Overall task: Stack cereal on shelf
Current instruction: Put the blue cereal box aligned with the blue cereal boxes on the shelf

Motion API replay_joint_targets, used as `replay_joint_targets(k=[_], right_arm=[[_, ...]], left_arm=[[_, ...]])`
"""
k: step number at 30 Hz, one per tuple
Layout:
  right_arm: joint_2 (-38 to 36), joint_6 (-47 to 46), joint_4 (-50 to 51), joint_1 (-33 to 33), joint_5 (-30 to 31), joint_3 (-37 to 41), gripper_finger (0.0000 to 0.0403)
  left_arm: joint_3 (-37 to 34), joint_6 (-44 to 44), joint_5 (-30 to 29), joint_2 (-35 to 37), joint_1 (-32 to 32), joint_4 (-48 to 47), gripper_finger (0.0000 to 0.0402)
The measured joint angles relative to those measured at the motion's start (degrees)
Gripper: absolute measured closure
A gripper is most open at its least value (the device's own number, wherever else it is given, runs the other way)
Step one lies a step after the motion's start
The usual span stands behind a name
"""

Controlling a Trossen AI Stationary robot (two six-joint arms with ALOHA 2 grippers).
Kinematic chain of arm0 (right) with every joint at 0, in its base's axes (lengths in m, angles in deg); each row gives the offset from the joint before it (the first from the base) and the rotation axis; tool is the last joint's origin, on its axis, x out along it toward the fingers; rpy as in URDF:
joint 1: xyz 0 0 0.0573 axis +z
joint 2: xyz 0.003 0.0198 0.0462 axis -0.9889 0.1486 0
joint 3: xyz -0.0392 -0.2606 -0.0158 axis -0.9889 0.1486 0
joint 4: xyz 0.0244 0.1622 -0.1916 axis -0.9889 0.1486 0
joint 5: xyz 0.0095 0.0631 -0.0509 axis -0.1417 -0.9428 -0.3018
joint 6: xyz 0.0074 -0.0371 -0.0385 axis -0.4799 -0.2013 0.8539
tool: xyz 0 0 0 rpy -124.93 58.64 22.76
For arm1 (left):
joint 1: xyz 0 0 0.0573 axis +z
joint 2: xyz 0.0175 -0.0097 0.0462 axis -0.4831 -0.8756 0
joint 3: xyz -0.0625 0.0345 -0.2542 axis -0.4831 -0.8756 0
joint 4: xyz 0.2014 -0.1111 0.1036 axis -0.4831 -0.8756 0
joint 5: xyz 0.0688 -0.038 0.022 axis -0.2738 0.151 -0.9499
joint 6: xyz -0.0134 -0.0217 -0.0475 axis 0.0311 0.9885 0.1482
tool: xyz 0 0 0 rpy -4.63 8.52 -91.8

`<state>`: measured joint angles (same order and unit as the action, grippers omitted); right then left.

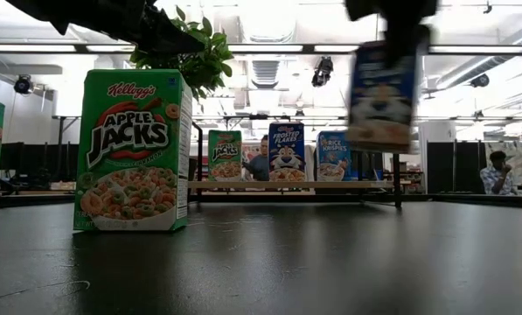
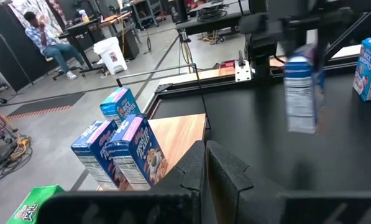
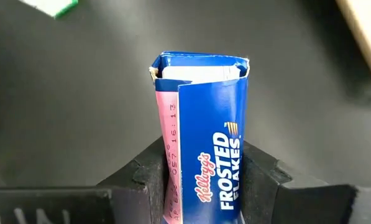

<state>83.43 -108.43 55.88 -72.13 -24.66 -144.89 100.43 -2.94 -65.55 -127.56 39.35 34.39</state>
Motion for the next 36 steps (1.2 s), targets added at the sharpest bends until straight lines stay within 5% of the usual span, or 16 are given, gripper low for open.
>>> replay_joint_targets(k=[9,18,27,36], right_arm=[[10.6,33.8,0.6,-14.7,0.0,-14.9,0.0264],[22.7,56.8,5.2,-24.8,-0.1,-28.0,0.0264],[31.1,63.9,8.5,-29.0,-0.7,-38.0,0.0264],[33.3,63.0,9.1,-30.4,-0.7,-39.4,0.0264]], left_arm=[[0.0,0.0,0.0,0.0,0.0,-0.2,0.0402],[0.0,0.5,0.0,0.0,0.0,-0.3,0.0402],[0.0,0.5,0.0,0.0,0.0,-0.3,0.0402],[0.0,0.2,0.0,0.0,0.0,-0.2,0.0402]])
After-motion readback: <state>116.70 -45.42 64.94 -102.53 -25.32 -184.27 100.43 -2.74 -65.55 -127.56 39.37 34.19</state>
